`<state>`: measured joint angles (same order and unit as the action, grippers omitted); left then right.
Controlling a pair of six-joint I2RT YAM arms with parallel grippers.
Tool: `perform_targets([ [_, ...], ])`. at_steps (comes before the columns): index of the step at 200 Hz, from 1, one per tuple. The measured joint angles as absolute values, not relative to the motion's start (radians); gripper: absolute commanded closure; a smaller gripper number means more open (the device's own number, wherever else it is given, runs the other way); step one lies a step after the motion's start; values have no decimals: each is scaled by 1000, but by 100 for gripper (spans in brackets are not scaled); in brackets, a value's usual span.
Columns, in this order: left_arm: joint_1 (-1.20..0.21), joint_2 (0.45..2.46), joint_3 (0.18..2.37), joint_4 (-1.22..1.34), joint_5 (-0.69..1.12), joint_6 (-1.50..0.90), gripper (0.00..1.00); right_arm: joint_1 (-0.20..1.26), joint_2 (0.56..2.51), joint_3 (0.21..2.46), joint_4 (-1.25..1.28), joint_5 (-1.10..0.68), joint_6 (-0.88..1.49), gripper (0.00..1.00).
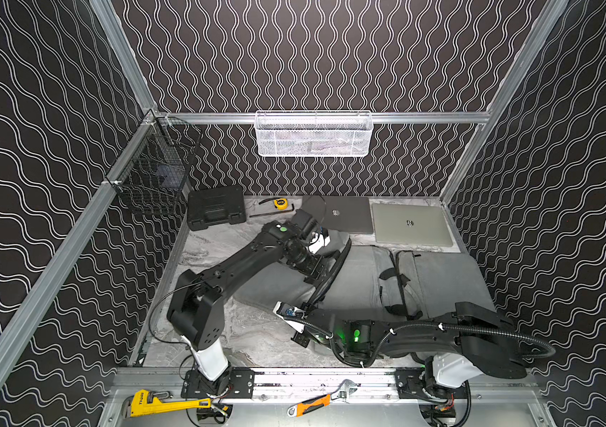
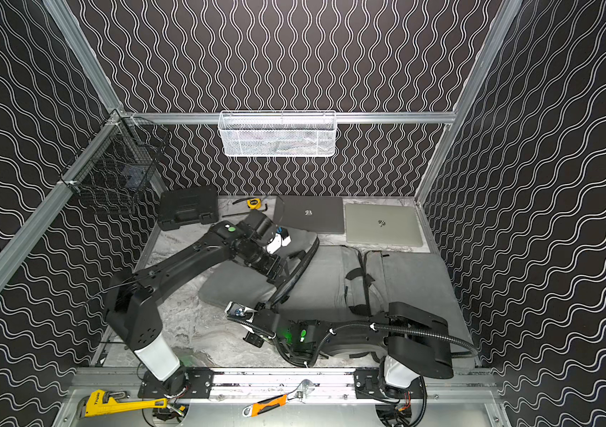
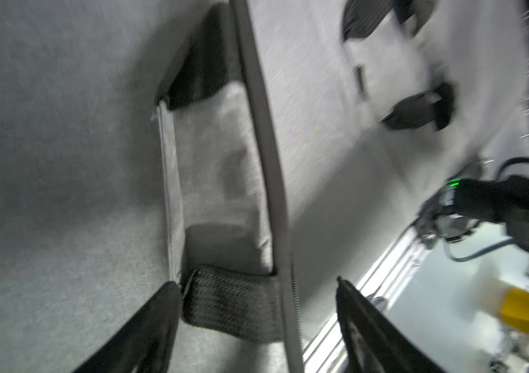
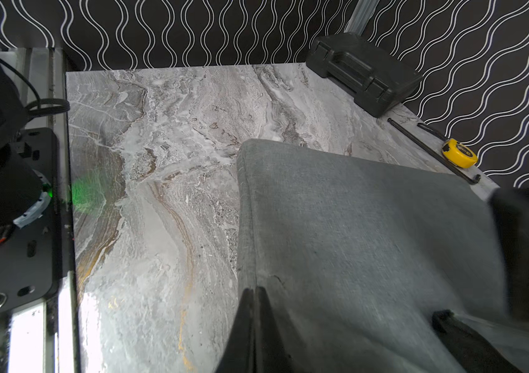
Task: Open the zippered laptop bag and take out the laptop
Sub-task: Unzip the zipper on the zippered laptop bag, then open the bag flap on the zippered laptop bag.
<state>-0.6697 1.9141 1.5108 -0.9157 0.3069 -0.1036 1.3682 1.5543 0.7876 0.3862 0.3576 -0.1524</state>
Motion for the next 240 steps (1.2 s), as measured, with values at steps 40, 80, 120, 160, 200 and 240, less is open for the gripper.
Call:
perform_targets([
  [40,-735,2006,1551,-1028,195,-70,12,1374,1537,779,381,366,-168,100],
  [80,-767,2051,1586,-1086,74,-73,47,1379,1522,772,373,377,-176,100],
  [120,-767,2008,1602,-1093,57,-103,100,1396,1515,772,356,404,-196,100],
  [160,-743,1982,1634,-1132,83,-129,100,1427,1539,791,353,445,-226,100],
  [200,-691,1923,1626,-1145,173,-163,100,1451,1592,824,357,480,-263,100],
  [240,-621,1865,1588,-1131,287,-218,100,1455,1657,847,395,491,-292,100],
])
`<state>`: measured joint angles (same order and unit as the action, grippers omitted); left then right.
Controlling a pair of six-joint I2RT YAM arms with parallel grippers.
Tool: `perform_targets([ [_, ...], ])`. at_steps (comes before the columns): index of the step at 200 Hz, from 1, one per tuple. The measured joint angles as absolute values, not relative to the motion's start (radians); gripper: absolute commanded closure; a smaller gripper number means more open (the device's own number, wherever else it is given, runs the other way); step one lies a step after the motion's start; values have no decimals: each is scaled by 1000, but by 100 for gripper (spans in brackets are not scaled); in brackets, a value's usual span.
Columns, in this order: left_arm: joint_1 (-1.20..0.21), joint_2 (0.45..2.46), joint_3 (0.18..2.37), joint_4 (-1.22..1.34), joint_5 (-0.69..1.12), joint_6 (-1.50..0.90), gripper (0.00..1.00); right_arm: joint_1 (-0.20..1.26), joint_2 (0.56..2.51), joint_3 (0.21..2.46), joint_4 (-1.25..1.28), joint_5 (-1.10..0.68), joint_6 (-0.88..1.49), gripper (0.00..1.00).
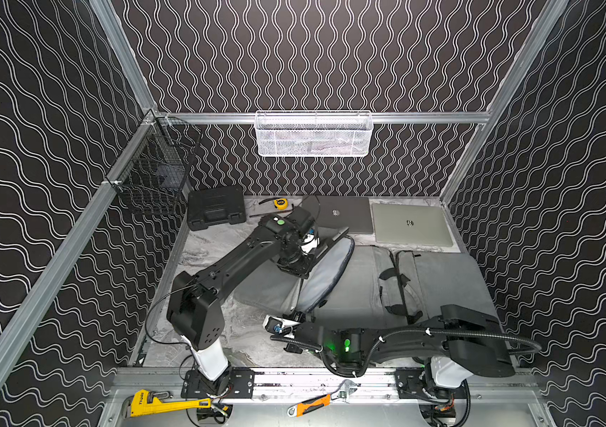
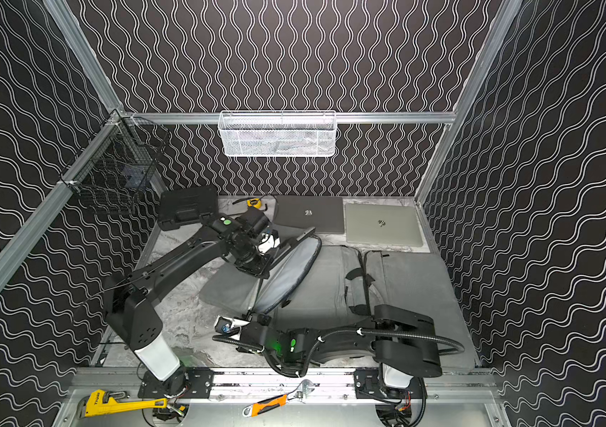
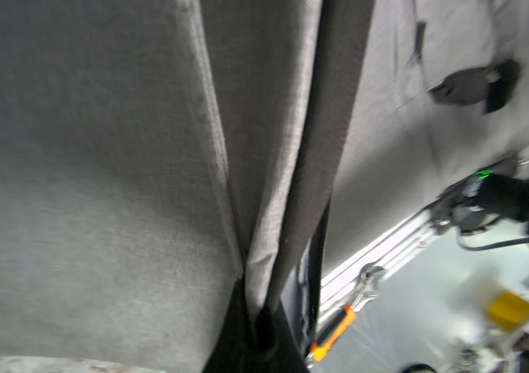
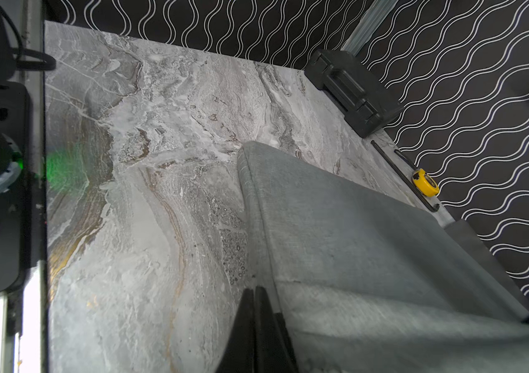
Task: Open the zippered laptop bag and take out the laptop
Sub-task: Open the bag flap on the zippered laptop bag, then take out the laptop from the zippered laptop bag.
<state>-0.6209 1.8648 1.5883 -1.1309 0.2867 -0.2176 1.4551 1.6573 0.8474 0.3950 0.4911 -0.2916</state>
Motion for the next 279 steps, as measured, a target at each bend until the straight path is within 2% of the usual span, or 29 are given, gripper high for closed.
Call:
perform_targets([
  [11,-607,1853,1578,-1126,307,-233,100,1455,1670,844,418,491,-300,100],
  [29,-588,1833,1561,-1117,332,-250,100,1455,1688,832,465,491,-304,90],
  [49,-568,1802,1528,-1087,360,-263,100,1456,1710,819,506,472,-304,83],
  [58,-560,1791,1511,-1071,373,-271,100,1456,1714,816,516,463,-303,76],
  [80,-543,1770,1482,-994,413,-294,100,1462,1686,819,472,381,-273,51],
  [107,-533,1744,1435,-880,450,-318,100,1454,1557,910,343,313,-233,39],
  [153,-525,1708,1333,-757,484,-380,100,1388,1322,864,333,253,-128,34],
  [175,-521,1697,1306,-720,488,-398,100,1315,1239,842,309,244,-38,28],
  [192,-513,1687,1291,-697,492,-418,100,1189,1198,866,262,231,99,28],
  [216,-496,1653,1249,-663,495,-437,100,986,1169,886,186,220,352,33],
  [231,-487,1647,1232,-651,501,-442,100,886,1163,854,160,187,484,32],
  [256,-484,1632,1218,-625,502,-445,100,735,1186,786,119,83,685,28],
  [279,-484,1610,1206,-608,507,-449,100,646,1287,779,121,-67,824,27],
])
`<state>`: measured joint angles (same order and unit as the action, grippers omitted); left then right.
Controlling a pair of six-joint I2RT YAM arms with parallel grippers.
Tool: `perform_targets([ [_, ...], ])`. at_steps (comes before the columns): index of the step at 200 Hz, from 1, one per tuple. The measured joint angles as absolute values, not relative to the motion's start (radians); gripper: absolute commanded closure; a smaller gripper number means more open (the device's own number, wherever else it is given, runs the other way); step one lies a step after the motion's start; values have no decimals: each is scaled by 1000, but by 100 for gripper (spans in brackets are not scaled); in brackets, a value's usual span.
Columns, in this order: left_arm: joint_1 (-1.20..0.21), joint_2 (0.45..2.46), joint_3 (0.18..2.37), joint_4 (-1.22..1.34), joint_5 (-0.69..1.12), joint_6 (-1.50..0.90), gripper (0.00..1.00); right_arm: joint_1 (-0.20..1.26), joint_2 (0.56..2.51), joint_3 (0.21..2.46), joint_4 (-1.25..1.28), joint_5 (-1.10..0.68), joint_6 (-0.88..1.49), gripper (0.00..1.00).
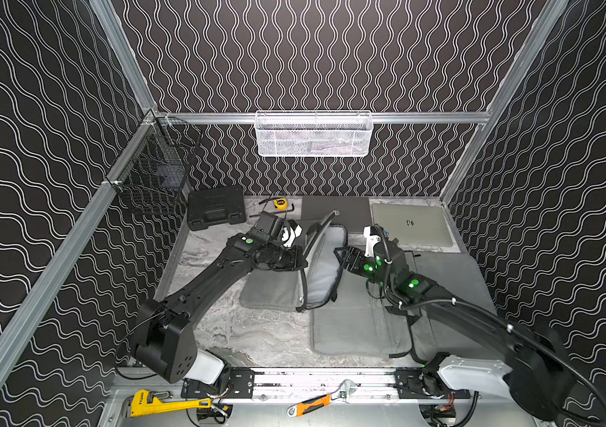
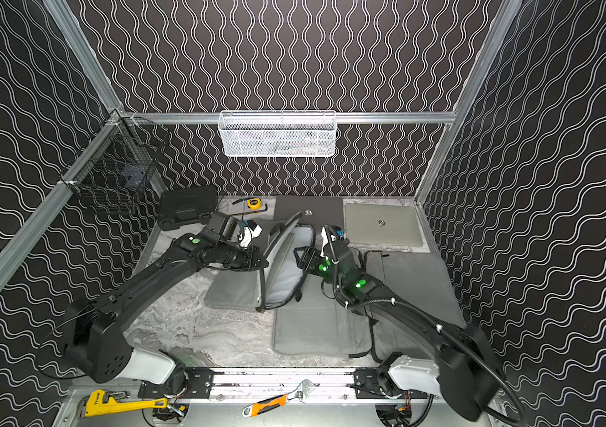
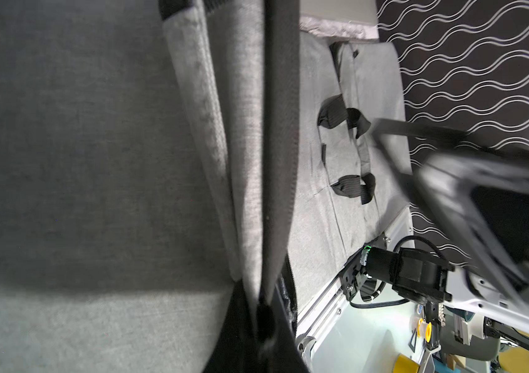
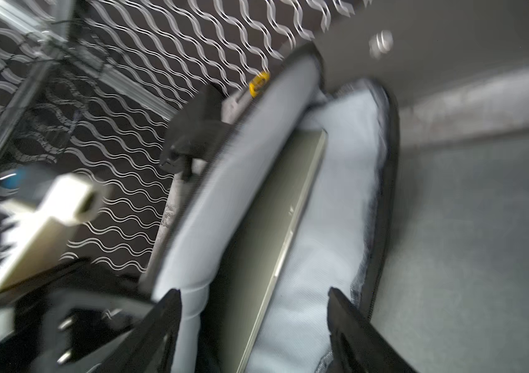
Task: Open the zippered laptop bag and take out the laptop
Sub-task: Take out the laptop from the zippered laptop bag.
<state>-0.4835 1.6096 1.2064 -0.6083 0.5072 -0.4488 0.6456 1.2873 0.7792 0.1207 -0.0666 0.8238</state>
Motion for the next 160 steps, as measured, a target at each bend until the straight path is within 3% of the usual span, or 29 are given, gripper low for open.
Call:
perform_targets([
  [69,-482,1590,1188,-577,532,-471,100,625,1592,826,244,-382,1074,27],
  [160,-483,1555,1157,-548,567,-498,100,633,1820,979,319,-456,1167,29],
])
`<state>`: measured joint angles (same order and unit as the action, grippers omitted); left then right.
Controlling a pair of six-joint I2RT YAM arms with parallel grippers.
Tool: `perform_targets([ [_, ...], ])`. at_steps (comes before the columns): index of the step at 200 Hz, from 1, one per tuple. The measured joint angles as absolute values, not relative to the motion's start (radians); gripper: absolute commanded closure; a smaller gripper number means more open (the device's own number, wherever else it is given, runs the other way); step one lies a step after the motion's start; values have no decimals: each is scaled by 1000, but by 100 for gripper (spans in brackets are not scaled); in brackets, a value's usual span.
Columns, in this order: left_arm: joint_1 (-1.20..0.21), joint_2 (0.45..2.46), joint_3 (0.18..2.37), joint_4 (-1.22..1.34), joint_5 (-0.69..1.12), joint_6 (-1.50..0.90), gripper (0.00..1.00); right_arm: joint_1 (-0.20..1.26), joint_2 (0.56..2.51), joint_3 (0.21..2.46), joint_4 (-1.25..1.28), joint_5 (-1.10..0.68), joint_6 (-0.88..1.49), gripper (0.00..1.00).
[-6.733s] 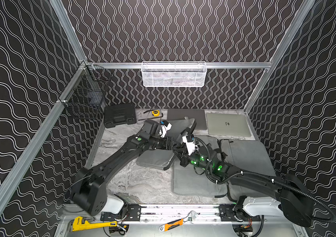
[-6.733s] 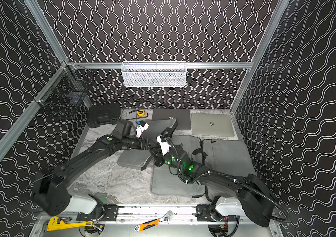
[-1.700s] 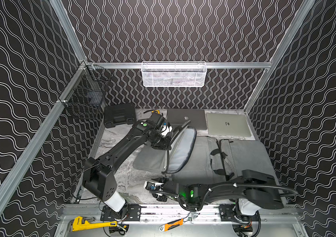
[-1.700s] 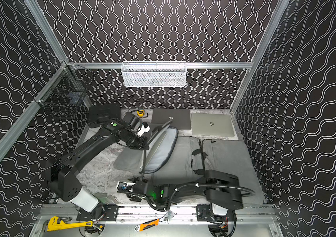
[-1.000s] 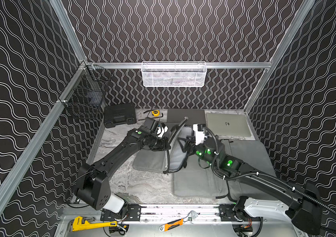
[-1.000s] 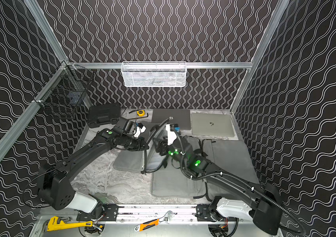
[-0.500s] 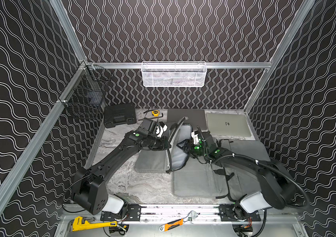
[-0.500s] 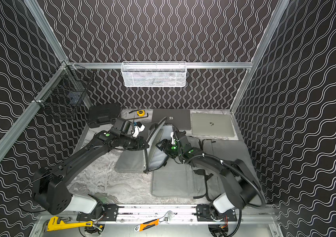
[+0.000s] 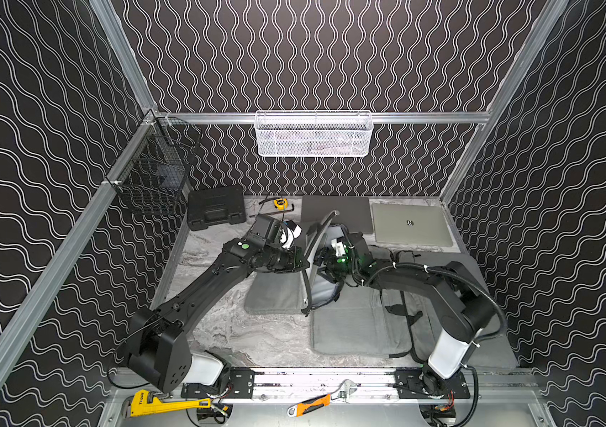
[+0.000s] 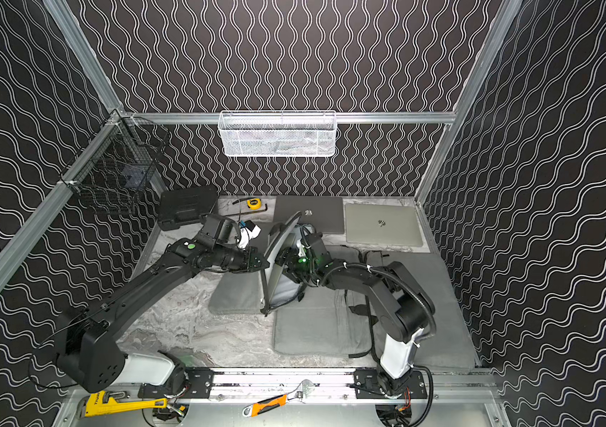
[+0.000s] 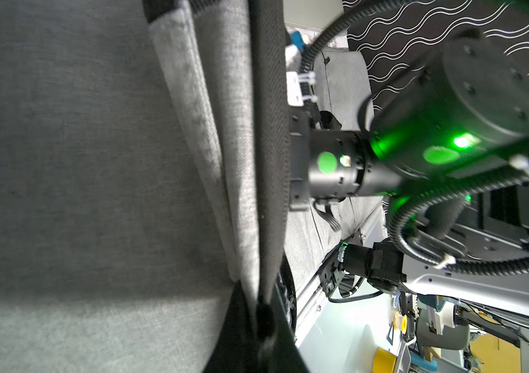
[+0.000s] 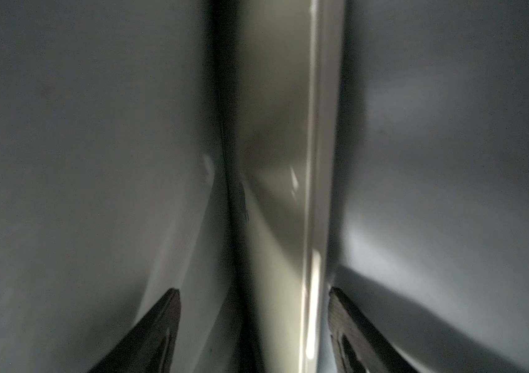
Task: Open the zippered laptop bag and take out the laptop
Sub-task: Take out the laptop from the zippered laptop bag.
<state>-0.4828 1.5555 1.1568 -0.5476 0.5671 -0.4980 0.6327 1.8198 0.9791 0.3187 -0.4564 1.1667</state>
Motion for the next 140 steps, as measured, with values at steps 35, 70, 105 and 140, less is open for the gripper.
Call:
perform_targets([
  [35,-482,1544,1166,-575,559,-485,100,659,1871,1036,319,-453,1167,37],
  [70,-482,1514,1172,-638,517,-446,100,688,1948,1090,336,-446,1166,48],
  [105,-482,1502,1206,-749,413,-395,100,745,2018,1217,300,-424,1084,80],
  [140,-480,1488,1232,-845,282,-346,100,793,2076,1328,288,-428,1074,100],
])
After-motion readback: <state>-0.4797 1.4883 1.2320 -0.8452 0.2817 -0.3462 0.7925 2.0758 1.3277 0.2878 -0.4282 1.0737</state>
